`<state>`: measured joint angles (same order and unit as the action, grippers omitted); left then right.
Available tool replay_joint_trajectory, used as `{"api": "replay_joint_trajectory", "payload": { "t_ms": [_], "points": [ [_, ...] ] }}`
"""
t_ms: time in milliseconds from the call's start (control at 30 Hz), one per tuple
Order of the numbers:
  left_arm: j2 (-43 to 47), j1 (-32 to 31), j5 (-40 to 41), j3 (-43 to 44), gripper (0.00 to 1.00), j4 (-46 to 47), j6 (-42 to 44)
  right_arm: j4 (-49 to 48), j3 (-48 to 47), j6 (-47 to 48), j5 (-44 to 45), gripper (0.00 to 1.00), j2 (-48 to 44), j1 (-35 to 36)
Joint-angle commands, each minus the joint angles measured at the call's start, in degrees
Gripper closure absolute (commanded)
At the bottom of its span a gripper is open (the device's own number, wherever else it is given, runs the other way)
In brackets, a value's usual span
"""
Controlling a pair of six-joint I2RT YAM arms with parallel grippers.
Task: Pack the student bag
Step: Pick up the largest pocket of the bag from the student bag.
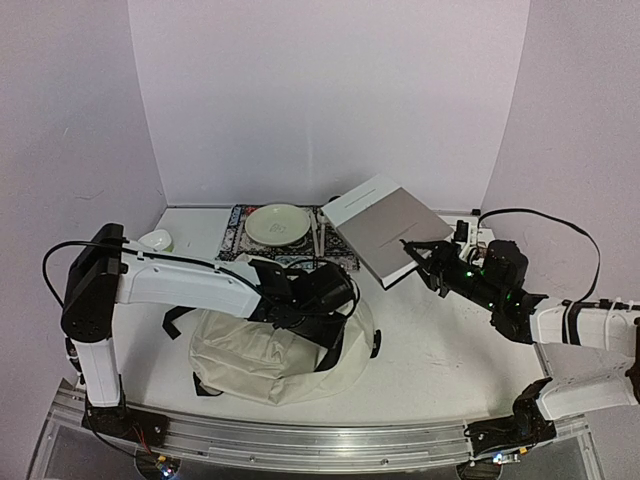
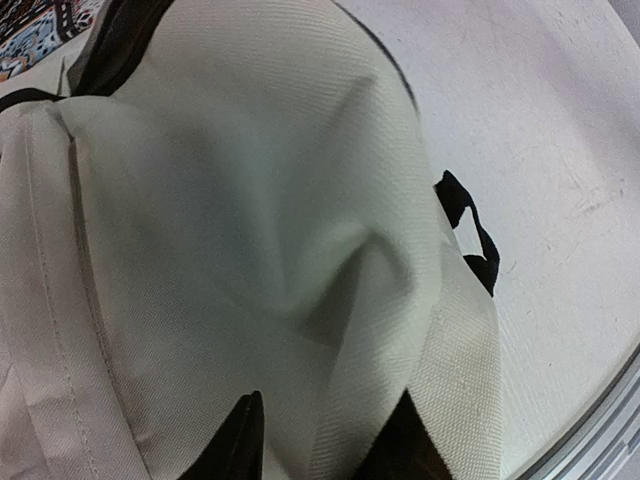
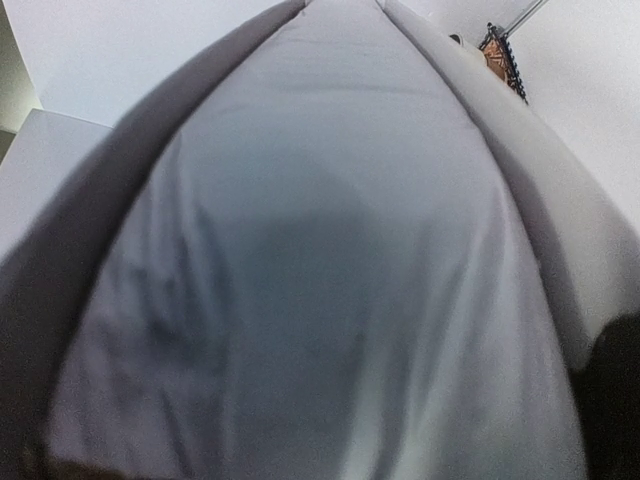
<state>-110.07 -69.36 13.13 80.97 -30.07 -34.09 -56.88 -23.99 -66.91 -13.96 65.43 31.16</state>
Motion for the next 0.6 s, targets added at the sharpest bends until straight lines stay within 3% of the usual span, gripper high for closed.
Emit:
{"api": "replay_joint_trajectory", "payload": {
  "t_ms": [0, 133, 567],
  "points": [
    [0.16, 0.16, -0.64, 2.68, 0.81, -0.74, 1.8, -4.09, -0.76, 0.36, -0.91, 0.65, -2.06, -0.15],
    [3.39, 0.73, 2.83, 1.75, 1.0, -1.73, 2.51, -3.42, -0.89, 0.23, -1.1, 0.65, -2.43, -0.18],
    [12.32, 10.13, 10.3, -0.1, 1.0, -7.13, 7.58, -0.69, -2.16, -2.4, -6.31, 0.65, -5.23, -0.13]
  ]
}}
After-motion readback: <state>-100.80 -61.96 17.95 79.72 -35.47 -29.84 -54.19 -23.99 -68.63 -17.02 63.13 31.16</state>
